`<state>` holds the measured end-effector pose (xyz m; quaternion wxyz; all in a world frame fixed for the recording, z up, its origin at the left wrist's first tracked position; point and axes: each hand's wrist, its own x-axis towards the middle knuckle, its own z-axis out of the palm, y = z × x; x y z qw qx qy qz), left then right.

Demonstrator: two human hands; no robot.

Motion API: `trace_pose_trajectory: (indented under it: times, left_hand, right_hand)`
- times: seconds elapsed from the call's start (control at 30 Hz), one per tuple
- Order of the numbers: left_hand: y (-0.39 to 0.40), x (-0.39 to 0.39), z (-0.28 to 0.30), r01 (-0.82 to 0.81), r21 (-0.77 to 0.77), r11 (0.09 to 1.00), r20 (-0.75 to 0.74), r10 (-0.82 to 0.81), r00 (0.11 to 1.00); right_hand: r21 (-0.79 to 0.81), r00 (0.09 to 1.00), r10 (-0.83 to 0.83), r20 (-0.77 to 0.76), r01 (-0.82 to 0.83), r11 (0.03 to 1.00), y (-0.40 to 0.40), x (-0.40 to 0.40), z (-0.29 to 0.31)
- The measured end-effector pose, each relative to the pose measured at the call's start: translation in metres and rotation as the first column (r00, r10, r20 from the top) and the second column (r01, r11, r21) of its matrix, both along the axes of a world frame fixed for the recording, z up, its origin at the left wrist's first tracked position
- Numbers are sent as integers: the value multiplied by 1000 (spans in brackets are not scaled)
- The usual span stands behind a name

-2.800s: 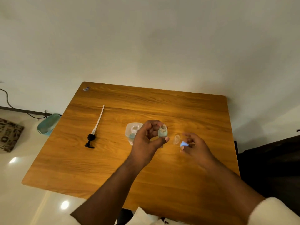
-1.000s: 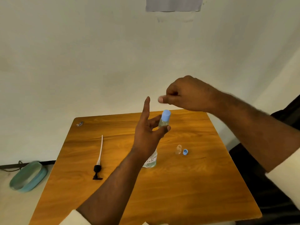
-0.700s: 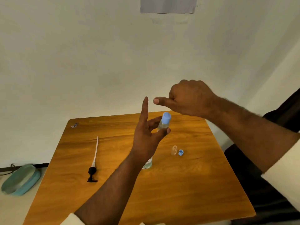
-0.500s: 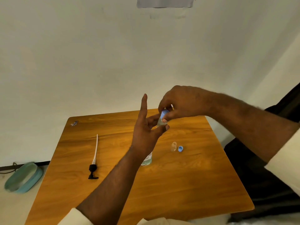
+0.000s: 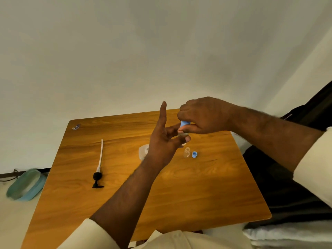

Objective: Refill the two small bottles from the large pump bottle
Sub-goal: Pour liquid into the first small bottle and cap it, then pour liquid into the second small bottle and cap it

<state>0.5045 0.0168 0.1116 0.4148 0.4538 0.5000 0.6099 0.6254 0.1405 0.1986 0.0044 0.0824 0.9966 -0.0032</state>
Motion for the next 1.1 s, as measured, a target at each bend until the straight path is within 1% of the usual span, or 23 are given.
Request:
trace_pose_trajectory:
  times: [0.07, 0.1, 0.2, 0.27, 0.33, 0.43, 0.47, 0.53, 0.6, 0.67, 0.77, 0.93, 1.1]
  left_hand:
    - [3, 12, -10, -74, 24, 997, -93, 76, 993]
    - [5, 20, -16, -99, 28, 995, -115, 101, 988]
    - [11, 46, -42, -162, 0, 987, -89, 161, 983]
    - [17, 57, -62, -186, -65, 980, -66, 182, 981]
    - [25, 62, -83, -176, -151, 973, -62, 168, 984]
    - [34, 57, -110, -152, -261, 953, -56, 143, 988]
    - [38, 57, -121, -162, -295, 942, -84, 144, 986]
    - [45, 56, -140, -241, -360, 901, -211, 173, 962]
    - [51, 57, -158, -321, -445, 836, -309, 194, 931]
    - [58, 57, -173, -379, -515, 769, -362, 205, 909]
    - [67, 58, -192, -437, -534, 724, -476, 169, 863]
    - [82, 61, -215, -453, -557, 696, -503, 151, 851]
    - [88, 64, -227, -487, -525, 698, -510, 200, 836]
  right_hand:
    - [-33, 996, -77, -42, 76, 997, 0, 7, -13]
    - [-47, 988, -137, -71, 134, 990, 1, 10, -20]
    - [-115, 925, -362, -118, 349, 930, 1, 20, -49]
    - [-168, 888, -449, -102, 430, 887, 1, 32, -73]
    - [-205, 857, -509, -76, 486, 849, 5, 47, -97]
    - [-242, 810, -582, -75, 551, 798, 12, 66, -125]
    - [-253, 799, -598, -60, 567, 784, 17, 72, -135]
    - [-280, 785, -620, -1, 594, 754, 25, 82, -156]
    - [-303, 777, -626, 67, 614, 729, 33, 91, -176]
    - [-303, 775, -617, 135, 625, 719, 40, 96, -194]
    - [-280, 771, -605, 198, 636, 719, 48, 98, -214]
    - [-251, 776, -601, 192, 631, 734, 52, 98, -237]
    - [-262, 782, -607, 141, 621, 739, 56, 97, -246]
